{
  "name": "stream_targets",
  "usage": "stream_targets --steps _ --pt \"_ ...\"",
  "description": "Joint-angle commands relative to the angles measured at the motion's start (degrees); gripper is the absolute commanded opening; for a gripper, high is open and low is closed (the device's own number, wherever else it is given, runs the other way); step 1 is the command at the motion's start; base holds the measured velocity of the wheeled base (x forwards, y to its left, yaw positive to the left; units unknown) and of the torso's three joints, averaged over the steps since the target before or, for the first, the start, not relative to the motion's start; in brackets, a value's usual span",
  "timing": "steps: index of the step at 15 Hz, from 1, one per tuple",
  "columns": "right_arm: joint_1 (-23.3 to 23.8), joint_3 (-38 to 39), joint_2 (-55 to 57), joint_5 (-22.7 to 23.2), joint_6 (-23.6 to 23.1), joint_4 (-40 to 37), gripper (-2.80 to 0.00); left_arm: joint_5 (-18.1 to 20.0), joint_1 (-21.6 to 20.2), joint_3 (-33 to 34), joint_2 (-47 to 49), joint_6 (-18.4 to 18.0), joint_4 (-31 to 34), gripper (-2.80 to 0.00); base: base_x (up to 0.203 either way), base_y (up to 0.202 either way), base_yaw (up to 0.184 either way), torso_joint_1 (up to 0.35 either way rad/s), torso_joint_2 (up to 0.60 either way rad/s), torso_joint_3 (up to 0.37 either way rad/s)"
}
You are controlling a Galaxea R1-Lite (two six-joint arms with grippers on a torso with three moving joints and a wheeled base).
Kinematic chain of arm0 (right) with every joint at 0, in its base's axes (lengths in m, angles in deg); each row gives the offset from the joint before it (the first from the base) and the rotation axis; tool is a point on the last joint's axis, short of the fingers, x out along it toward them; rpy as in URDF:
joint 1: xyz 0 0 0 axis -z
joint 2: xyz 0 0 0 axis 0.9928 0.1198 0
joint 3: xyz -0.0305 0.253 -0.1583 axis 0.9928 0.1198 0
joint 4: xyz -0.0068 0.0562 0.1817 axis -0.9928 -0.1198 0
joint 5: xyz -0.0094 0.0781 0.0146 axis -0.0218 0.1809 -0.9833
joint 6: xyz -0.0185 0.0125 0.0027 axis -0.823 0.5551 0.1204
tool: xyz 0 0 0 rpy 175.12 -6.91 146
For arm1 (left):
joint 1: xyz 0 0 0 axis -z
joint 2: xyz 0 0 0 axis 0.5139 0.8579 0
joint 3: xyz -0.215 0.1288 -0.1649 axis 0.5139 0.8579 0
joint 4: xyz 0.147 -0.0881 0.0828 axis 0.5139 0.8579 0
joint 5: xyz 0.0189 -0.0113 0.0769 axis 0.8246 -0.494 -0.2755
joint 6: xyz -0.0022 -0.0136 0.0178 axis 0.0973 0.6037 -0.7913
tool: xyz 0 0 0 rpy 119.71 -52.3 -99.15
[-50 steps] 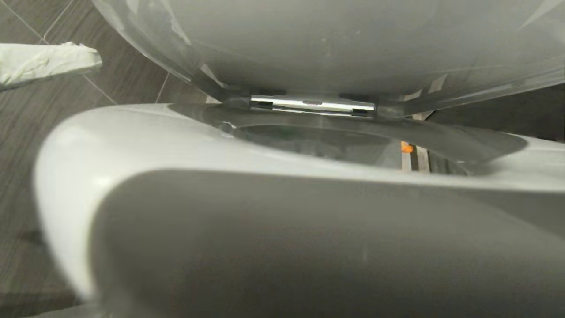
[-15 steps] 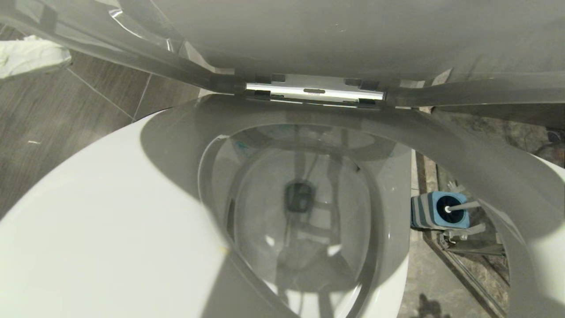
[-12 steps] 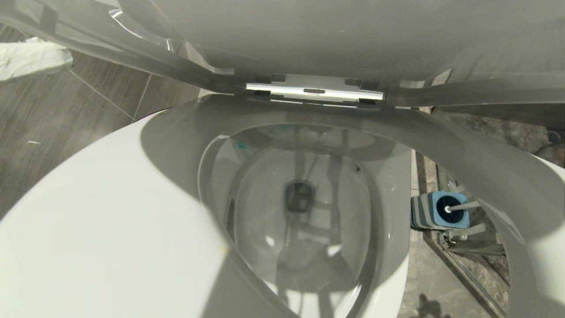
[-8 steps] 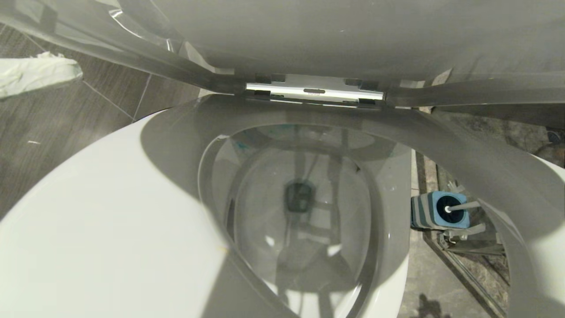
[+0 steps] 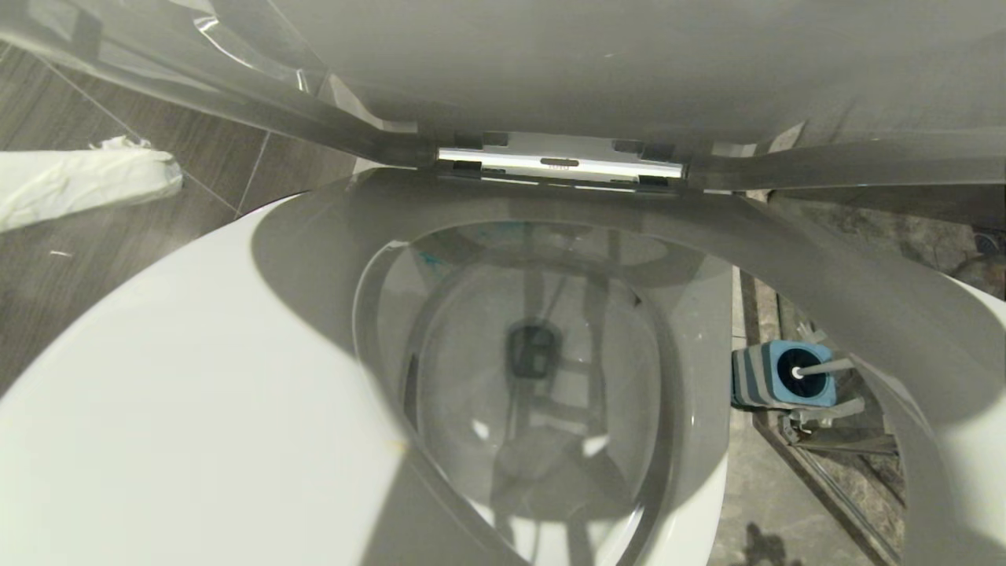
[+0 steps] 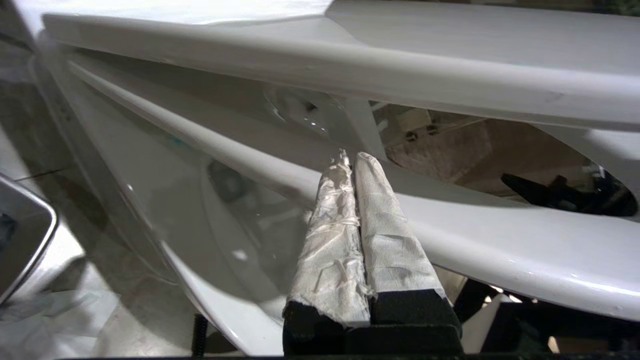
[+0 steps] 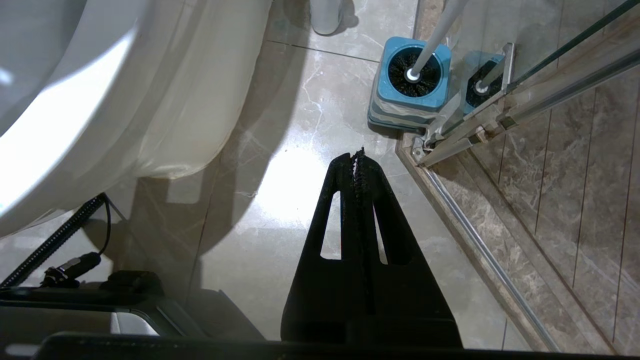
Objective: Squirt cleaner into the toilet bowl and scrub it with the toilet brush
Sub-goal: Close the toilet lid
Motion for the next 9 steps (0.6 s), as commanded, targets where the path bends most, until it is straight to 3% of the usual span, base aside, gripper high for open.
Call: stream_targets --steps 1,5,9 --pt "0.0 0.0 0.0 0.0 0.0 0.0 -2.80 1.0 0.2 0.4 -0.6 0.2 0.9 -2.80 0.000 0.000 0.000 0.000 0.00 0.000" --pt "0.0 0.0 0.0 0.0 0.0 0.0 -2.80 2.9 0.2 0.4 -2.5 0.2 7.7 -2.80 0.000 0.000 0.000 0.000 0.00 0.000" --pt "0.0 0.0 0.1 0.0 0.0 0.0 -2.80 2.9 1.7 0.5 -2.5 0.2 8.2 -2.80 0.000 0.000 0.000 0.000 0.00 0.000"
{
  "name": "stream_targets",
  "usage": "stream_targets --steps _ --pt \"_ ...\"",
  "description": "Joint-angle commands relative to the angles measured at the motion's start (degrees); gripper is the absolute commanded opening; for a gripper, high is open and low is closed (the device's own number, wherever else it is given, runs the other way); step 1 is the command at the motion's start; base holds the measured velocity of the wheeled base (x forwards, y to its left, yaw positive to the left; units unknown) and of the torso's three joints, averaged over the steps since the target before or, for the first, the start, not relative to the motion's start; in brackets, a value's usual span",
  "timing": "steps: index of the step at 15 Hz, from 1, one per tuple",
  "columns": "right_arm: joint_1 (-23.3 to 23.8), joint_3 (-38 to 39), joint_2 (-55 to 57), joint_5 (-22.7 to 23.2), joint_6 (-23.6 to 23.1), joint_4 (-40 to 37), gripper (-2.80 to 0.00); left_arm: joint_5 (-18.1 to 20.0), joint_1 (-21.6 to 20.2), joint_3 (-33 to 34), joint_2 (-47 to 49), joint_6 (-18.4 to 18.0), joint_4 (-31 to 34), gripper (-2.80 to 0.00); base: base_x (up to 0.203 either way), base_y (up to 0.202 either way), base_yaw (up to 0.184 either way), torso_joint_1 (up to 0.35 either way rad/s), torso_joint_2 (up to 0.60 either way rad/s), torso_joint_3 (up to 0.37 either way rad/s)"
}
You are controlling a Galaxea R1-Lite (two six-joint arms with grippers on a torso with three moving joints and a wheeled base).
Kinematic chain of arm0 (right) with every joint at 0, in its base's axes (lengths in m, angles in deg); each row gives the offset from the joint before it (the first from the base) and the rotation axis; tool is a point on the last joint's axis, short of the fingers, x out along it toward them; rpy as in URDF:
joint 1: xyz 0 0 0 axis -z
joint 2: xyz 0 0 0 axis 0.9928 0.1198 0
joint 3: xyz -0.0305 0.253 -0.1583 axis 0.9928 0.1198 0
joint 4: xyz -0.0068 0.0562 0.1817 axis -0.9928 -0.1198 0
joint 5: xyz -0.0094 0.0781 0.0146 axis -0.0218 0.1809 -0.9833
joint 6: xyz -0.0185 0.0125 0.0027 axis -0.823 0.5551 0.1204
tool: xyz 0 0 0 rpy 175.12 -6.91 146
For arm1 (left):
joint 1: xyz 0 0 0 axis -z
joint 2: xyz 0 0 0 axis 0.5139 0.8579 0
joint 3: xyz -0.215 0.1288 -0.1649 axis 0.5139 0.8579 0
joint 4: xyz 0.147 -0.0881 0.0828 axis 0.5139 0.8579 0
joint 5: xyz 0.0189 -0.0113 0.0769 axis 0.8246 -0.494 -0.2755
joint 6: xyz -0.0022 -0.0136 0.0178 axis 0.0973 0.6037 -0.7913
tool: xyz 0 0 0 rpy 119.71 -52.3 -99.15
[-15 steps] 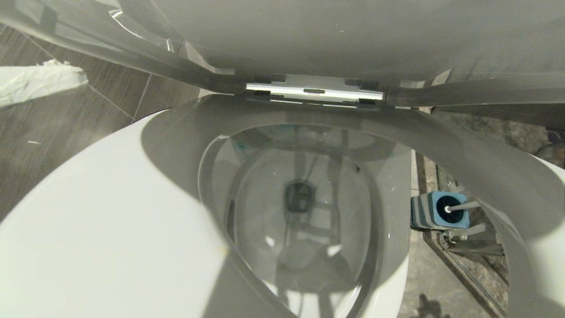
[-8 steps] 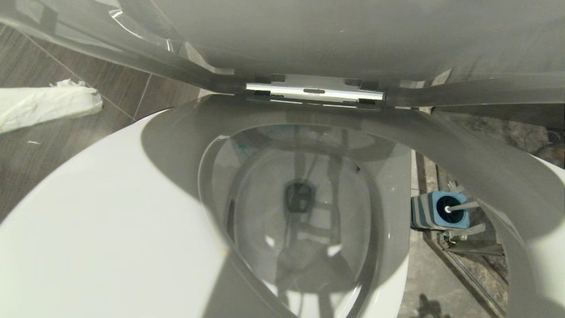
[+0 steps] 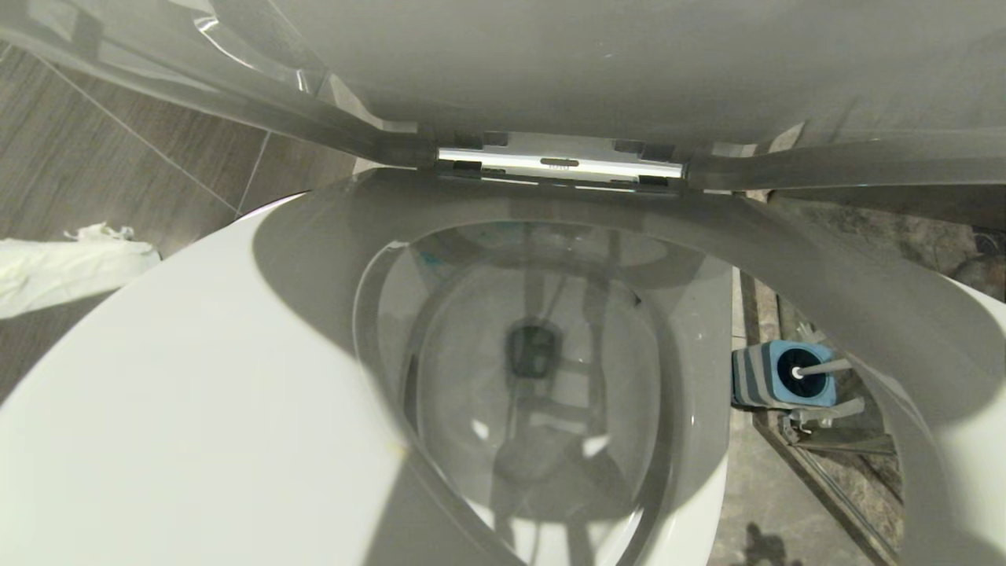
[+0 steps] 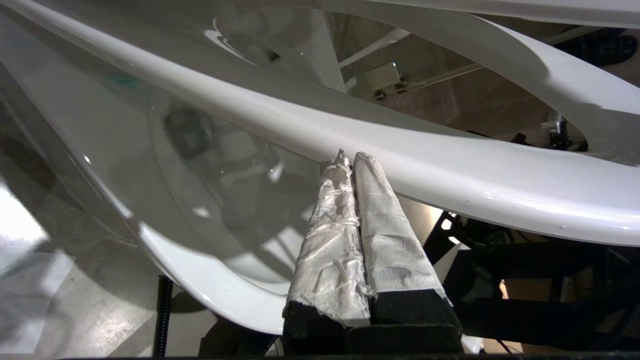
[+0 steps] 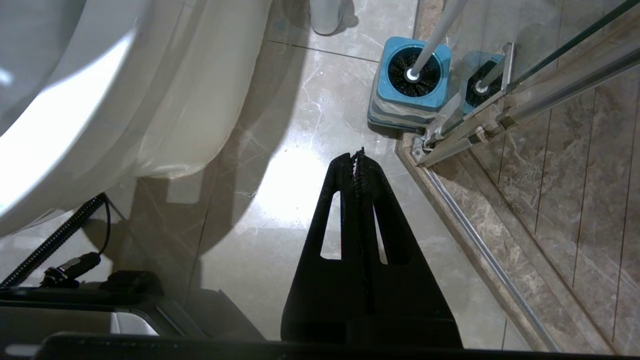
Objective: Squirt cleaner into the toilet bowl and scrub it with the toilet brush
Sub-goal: Close the toilet lid
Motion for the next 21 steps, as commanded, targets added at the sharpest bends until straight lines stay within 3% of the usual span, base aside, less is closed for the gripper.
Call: stream_targets --steps 1,6,12,16,21 --pt "-0.1 0.0 0.1 0.0 0.0 0.0 -2.80 0.2 0.5 0.1 -0.1 0.1 0.2 -2.80 0.000 0.000 0.000 0.000 0.00 0.000" --pt "0.0 0.0 0.0 0.0 0.0 0.0 -2.80 -0.3 0.8 0.1 0.2 0.1 0.2 -2.80 0.000 0.000 0.000 0.000 0.00 0.000" --pt "0.0 0.0 0.0 0.0 0.0 0.0 -2.80 -0.6 0.6 2.7 3.0 0.2 -10.2 -2.80 0.000 0.000 0.000 0.000 0.00 0.000" --pt "0.0 0.0 0.0 0.0 0.0 0.0 -2.80 -0.1 0.7 3.4 2.6 0.3 -8.5 -2.80 0.000 0.000 0.000 0.000 0.00 0.000" --pt "0.0 0.0 0.0 0.0 0.0 0.0 -2.80 0.1 2.6 3.1 1.1 0.4 0.9 -2.80 0.000 0.000 0.000 0.000 0.00 0.000"
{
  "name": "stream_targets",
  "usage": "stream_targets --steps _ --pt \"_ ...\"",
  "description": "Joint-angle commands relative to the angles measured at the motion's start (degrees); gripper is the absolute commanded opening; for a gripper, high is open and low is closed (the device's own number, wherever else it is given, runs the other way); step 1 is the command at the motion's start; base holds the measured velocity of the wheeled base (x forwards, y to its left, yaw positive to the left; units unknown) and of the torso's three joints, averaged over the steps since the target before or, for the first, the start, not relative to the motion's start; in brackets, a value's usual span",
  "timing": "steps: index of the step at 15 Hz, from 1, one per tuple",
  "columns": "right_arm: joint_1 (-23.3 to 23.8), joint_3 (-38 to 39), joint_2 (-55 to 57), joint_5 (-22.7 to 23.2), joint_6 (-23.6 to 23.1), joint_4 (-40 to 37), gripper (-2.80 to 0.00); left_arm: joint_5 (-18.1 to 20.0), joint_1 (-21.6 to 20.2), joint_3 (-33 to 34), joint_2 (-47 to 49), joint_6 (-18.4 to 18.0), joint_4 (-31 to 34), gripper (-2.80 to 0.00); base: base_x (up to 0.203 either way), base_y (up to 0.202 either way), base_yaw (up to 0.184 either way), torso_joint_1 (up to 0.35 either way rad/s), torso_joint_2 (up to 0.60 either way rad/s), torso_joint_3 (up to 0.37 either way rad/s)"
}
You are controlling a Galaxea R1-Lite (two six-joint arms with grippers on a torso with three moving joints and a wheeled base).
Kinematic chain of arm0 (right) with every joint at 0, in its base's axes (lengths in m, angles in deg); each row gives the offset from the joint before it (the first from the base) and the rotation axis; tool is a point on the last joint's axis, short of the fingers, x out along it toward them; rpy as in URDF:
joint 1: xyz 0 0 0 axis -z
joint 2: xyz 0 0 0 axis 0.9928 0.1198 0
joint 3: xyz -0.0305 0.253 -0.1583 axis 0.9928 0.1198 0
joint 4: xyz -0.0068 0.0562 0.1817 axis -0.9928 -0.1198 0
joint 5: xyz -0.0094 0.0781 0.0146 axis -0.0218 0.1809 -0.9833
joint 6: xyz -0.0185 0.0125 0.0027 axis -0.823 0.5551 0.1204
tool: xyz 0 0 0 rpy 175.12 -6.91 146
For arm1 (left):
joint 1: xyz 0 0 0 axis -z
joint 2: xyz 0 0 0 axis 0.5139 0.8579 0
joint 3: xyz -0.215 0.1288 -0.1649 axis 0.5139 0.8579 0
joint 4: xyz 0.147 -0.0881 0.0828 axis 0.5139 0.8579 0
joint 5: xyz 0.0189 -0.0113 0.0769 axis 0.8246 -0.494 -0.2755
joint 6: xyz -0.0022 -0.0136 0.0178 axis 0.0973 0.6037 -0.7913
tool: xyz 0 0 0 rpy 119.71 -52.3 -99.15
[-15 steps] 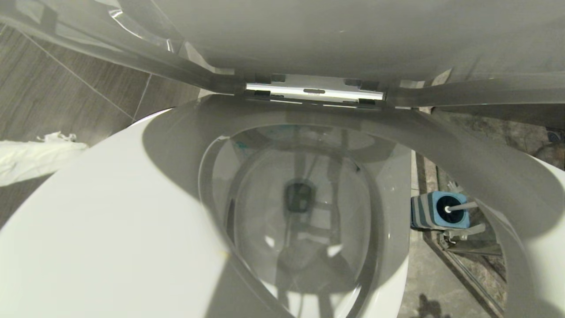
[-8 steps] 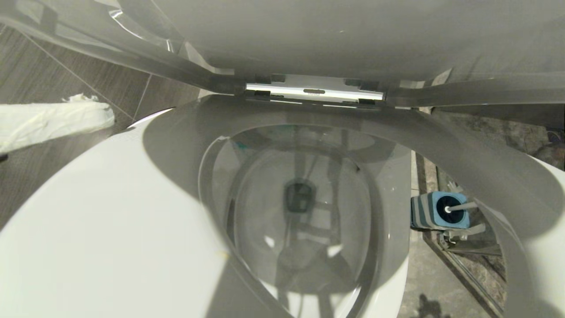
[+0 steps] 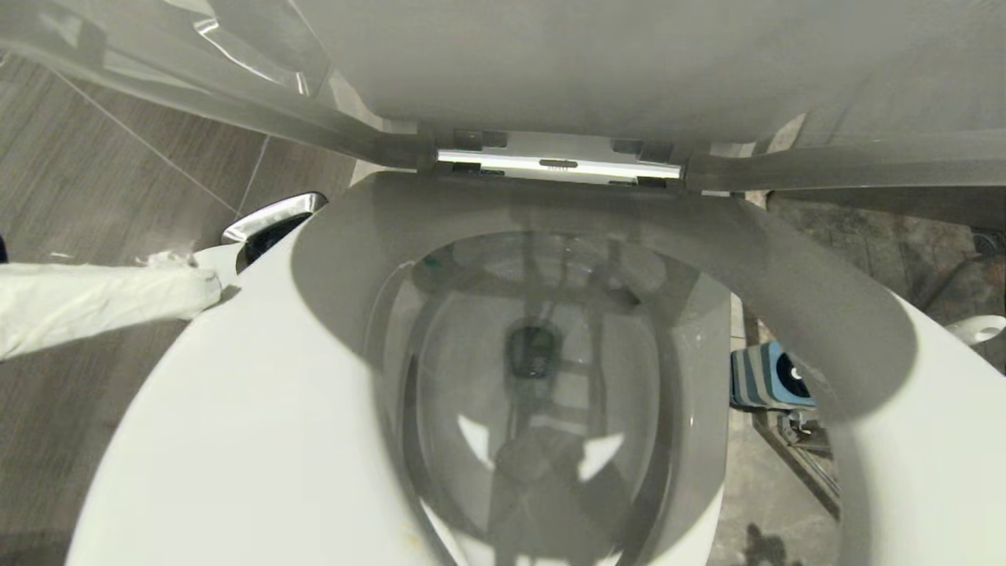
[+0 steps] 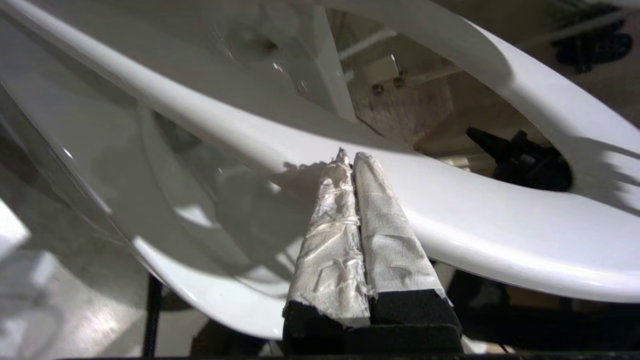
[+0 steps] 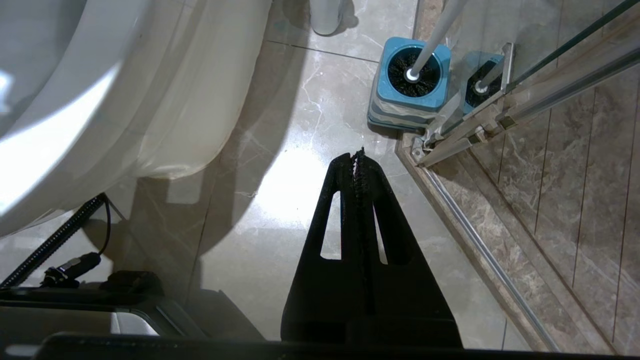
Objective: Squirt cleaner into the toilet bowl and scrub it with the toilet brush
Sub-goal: Close the toilet lid
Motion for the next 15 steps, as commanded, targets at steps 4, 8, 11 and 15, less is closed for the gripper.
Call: stream_targets --steps 4,8,11,15 --pt "0.0 0.0 0.1 0.0 0.0 0.0 -2.80 0.1 3.1 2.8 -1.3 0.2 6.6 -2.80 0.000 0.000 0.000 0.000 0.00 0.000" --pt "0.0 0.1 0.0 0.0 0.0 0.0 -2.80 -0.1 6.1 6.9 -2.8 3.2 12.0 -2.80 0.000 0.000 0.000 0.000 0.00 0.000" --pt "0.0 0.0 0.1 0.0 0.0 0.0 -2.80 -0.1 6.2 7.4 -3.3 3.2 17.7 -2.80 0.000 0.000 0.000 0.000 0.00 0.000" --pt "0.0 0.0 0.1 0.0 0.0 0.0 -2.80 -0.4 6.1 7.4 -3.7 3.2 19.2 -2.80 0.000 0.000 0.000 0.000 0.00 0.000"
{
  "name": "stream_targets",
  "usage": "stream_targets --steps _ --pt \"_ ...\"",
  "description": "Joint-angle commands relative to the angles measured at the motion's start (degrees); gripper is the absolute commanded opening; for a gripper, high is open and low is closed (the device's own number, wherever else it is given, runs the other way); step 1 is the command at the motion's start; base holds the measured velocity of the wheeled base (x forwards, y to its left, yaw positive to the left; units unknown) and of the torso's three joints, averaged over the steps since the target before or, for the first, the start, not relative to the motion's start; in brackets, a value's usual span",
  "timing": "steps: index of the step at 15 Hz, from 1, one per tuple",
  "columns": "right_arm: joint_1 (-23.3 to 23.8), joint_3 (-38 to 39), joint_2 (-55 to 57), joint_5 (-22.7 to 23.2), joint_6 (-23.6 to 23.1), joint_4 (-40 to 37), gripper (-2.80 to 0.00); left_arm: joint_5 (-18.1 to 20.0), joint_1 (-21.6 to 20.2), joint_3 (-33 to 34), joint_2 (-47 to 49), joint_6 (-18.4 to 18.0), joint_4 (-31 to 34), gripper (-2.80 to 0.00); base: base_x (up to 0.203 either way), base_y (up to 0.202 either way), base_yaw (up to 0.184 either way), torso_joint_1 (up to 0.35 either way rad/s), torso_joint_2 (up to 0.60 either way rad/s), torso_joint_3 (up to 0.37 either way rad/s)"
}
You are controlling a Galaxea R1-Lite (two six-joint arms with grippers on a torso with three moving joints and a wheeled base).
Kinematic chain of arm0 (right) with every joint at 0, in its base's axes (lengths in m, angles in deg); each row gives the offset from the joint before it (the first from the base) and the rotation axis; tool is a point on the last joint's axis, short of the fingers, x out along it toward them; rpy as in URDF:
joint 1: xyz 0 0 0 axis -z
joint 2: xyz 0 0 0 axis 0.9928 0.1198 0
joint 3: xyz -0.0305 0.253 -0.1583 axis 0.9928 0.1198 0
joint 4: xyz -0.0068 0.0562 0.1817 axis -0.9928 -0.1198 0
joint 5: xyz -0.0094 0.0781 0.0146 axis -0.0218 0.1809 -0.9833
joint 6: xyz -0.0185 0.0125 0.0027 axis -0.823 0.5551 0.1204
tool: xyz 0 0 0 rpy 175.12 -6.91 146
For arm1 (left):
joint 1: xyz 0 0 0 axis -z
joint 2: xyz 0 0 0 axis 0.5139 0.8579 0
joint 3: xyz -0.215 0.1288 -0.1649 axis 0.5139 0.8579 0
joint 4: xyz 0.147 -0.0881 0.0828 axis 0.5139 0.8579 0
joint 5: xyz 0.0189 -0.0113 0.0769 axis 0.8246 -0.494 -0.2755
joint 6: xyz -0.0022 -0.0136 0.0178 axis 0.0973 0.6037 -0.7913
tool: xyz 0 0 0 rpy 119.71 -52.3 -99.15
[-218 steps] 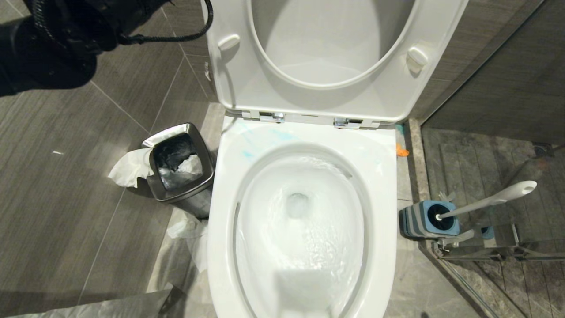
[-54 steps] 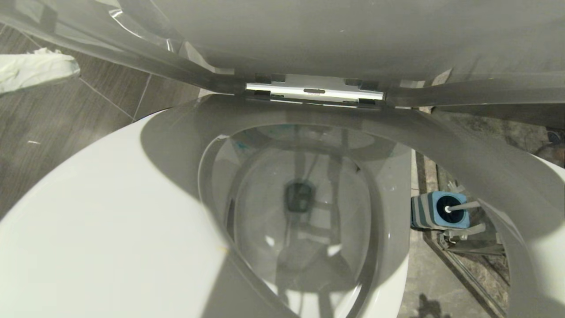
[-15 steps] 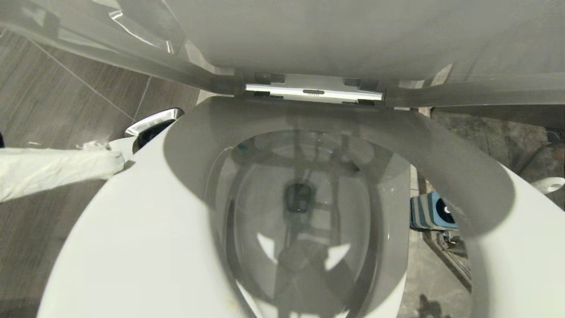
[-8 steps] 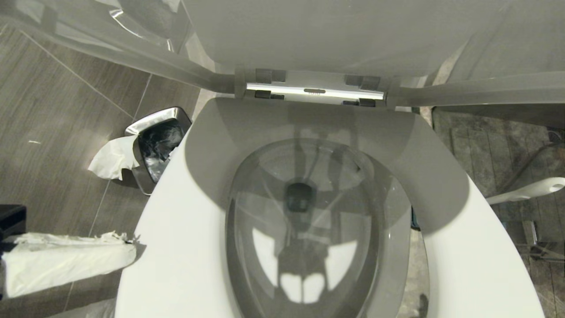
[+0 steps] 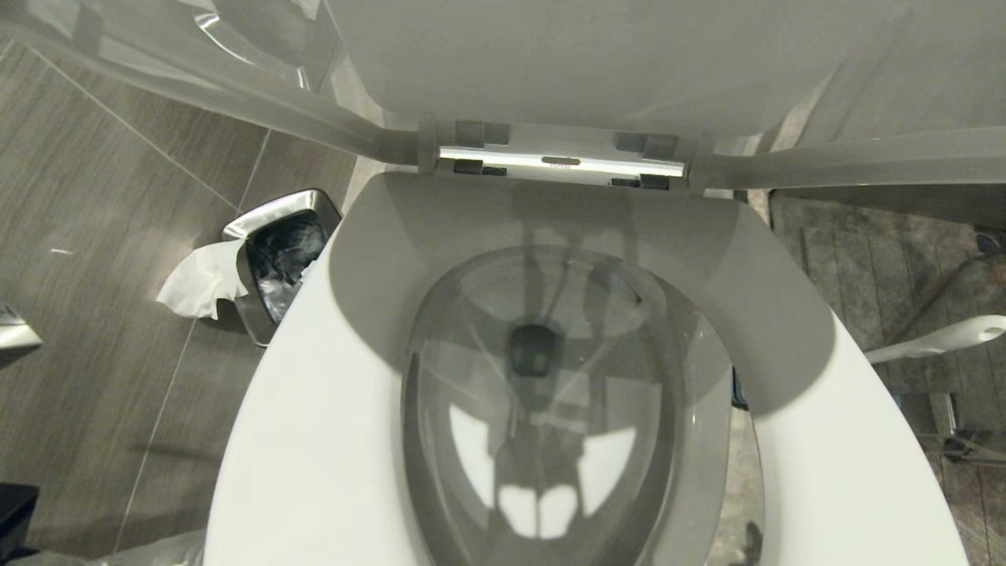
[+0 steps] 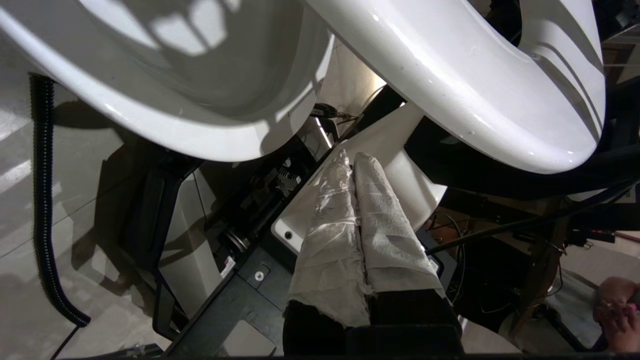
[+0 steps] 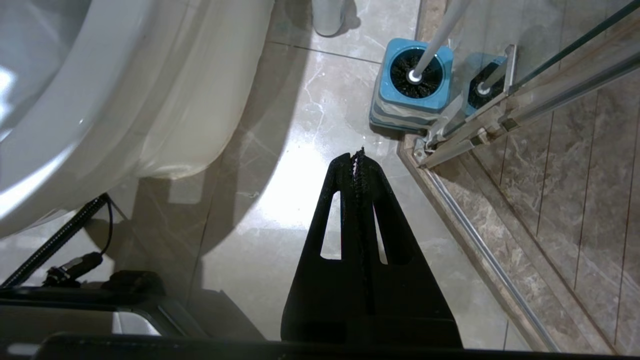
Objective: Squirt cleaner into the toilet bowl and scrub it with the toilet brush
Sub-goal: Close the toilet lid
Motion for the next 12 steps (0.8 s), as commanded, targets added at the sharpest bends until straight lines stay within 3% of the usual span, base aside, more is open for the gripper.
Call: stream_targets --steps 1,5,12 --pt "0.0 0.0 0.1 0.0 0.0 0.0 -2.80 0.2 0.0 0.0 -0.6 0.0 0.2 -2.80 0.000 0.000 0.000 0.000 0.00 0.000" --pt "0.0 0.0 0.0 0.0 0.0 0.0 -2.80 -1.4 0.0 -0.7 -2.1 -0.2 -0.9 -2.80 0.000 0.000 0.000 0.000 0.00 0.000" --pt "0.0 0.0 0.0 0.0 0.0 0.0 -2.80 -2.8 0.0 -0.5 -2.8 -0.2 -17.7 -2.80 0.000 0.000 0.000 0.000 0.00 0.000"
